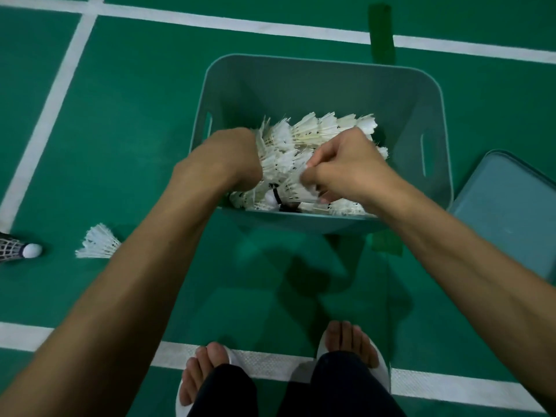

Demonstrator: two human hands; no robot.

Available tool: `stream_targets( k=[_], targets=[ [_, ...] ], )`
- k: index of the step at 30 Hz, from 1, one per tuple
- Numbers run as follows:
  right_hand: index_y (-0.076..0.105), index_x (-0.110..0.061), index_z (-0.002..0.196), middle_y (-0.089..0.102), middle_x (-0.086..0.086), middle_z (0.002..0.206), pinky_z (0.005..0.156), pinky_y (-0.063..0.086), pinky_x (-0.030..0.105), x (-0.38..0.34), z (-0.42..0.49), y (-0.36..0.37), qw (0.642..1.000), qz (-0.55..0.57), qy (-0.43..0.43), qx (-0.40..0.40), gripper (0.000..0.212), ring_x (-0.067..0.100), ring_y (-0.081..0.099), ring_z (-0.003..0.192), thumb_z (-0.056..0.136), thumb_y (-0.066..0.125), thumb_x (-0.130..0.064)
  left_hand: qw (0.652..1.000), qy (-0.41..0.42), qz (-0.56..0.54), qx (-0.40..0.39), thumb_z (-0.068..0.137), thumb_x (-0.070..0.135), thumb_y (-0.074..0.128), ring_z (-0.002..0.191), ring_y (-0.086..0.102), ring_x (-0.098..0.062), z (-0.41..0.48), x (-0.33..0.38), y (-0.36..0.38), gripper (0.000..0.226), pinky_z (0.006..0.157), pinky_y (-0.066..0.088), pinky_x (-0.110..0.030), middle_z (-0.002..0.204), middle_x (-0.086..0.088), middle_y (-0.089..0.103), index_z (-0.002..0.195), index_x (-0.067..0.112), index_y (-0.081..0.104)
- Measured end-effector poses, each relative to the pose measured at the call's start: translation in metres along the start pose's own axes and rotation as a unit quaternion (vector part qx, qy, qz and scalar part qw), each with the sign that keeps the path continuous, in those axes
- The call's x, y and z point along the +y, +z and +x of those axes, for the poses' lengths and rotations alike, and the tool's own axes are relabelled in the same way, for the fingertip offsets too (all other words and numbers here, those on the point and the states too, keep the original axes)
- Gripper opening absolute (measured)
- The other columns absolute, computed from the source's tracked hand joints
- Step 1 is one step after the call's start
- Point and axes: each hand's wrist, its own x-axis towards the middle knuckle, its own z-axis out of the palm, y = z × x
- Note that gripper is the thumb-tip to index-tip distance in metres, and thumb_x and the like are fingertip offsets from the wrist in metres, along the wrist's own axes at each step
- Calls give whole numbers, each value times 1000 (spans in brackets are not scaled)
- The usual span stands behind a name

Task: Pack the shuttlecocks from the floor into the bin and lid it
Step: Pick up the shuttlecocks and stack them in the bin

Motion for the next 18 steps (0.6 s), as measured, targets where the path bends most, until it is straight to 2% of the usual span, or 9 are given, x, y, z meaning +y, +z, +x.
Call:
stream_targets(
  k=[2,5,8,9,11,13,14,16,18],
  targets=[
    [74,-2,74,71,11,69,52,62,33,-2,2,15,1000,-16,23,-11,11,19,70,50,83,73,4,996,1,69,-47,88,0,59,71,59,-28,5,3,7,17,69,50,-39,77,-12,56,74,5,51],
    [76,1,81,74,15,73,61,65,40,-5,12,33,998,-47,38,-26,6,22,74,54,83,72,5,990,3,69,-123,84,5,70,78,69,-32,16,-5,15,2,79,62,-49,83,-13,69,84,4,70],
    [75,3,91,77,15,78,67,65,37,-6,21,39,992,-17,72,-97,11,20,73,59,83,76,-4,983,22,35,-177,84,5,64,81,74,-34,19,-16,15,20,82,61,-58,82,-11,77,76,11,82],
    [74,3,92,77,12,76,63,62,32,-6,23,39,988,-11,87,-127,13,18,69,56,85,76,-9,981,30,31,-187,85,3,59,85,75,-35,18,-17,13,28,82,61,-58,83,-11,78,74,14,82],
    [72,0,87,71,5,64,52,45,24,-5,24,38,980,-24,102,-171,13,15,54,48,89,71,-13,980,40,20,-196,88,1,52,90,74,-35,14,-17,9,34,85,60,-57,88,-12,78,79,11,83],
    [67,-5,82,61,5,60,53,34,25,-1,25,35,974,-31,107,-198,13,14,43,49,93,60,-7,980,42,12,-192,92,-1,50,96,73,-34,10,-14,8,33,90,59,-53,95,-13,78,91,7,82],
    [64,-4,82,60,7,64,53,32,26,1,26,35,972,-16,115,-207,15,13,40,49,93,54,0,981,43,11,-188,93,-1,50,97,72,-35,8,-12,8,31,90,59,-51,98,-14,77,96,4,80],
    [60,0,83,61,14,73,53,33,26,3,28,33,964,40,134,-227,22,13,41,50,91,44,12,983,43,14,-179,91,-1,48,88,69,-36,5,-10,8,31,77,56,-47,98,-15,74,104,-2,76],
    [57,0,79,60,16,75,61,45,28,4,32,30,947,90,149,-268,27,17,51,57,93,39,15,984,48,18,-168,91,-1,47,78,61,-32,4,-8,5,28,68,48,-42,95,-18,70,103,-5,72]
  ],
)
